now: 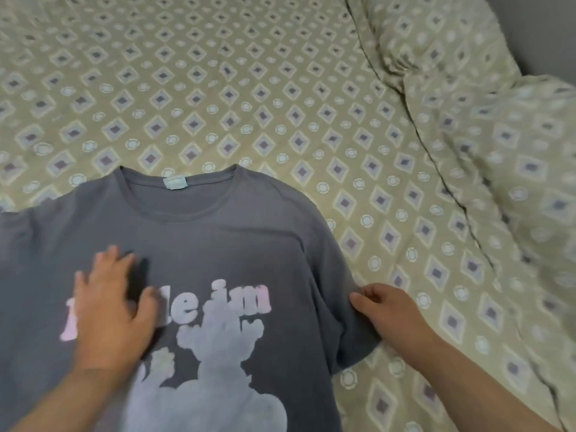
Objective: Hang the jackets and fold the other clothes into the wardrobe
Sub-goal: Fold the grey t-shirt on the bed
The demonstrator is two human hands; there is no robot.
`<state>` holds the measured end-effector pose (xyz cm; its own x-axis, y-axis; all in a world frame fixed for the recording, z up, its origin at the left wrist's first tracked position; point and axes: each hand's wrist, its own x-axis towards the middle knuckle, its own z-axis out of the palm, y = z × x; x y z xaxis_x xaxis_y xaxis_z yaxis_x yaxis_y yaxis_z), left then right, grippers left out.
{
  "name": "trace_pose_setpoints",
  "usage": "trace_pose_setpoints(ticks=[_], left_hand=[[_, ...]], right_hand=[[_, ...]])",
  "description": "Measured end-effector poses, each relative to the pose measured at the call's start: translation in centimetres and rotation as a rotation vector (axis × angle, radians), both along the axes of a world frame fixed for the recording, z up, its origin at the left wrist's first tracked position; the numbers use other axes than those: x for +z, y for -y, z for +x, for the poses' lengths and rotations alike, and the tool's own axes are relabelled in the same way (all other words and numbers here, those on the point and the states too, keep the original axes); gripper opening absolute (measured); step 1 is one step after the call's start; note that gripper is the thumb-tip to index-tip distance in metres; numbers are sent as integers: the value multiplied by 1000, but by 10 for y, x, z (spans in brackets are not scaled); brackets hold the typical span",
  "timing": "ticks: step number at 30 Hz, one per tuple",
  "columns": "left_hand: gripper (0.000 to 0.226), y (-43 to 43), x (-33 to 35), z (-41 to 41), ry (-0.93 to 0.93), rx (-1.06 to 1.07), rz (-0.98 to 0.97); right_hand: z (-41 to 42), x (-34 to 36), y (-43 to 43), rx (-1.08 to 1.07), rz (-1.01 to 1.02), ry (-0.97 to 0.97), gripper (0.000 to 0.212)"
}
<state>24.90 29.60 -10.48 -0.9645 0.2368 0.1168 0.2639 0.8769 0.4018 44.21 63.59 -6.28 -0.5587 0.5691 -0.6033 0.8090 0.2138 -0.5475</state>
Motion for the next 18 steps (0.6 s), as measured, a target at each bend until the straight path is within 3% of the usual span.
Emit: trace_pose_setpoints(ticks=[3,5,7,10,14,16,18], left_hand=[[51,-129,22,-3,122,-353,219],[54,-194,25,-29,127,-535,168],[54,-241,28,-60,162,-651,-22],[45,-276,23,-65,188,-724,-191],[32,-275,-3,-50,-58,-579,-53],[31,-276,-11,-52,-98,-549,-54],[33,-278,-12,-55,-87,-564,-84]], right_hand=[[0,4,-17,-36,-300,-14,17],[-1,0,-23,-104,-459,-11,21],[-3,-3,-33,-199,-511,-25,20],[-15,-4,-67,-339,-288,-112,27],[-44,-1,-120,-218,133,-175,27],[-55,-9,-131,-105,107,-147,25],[-55,-14,-139,-159,-129,-126,31]])
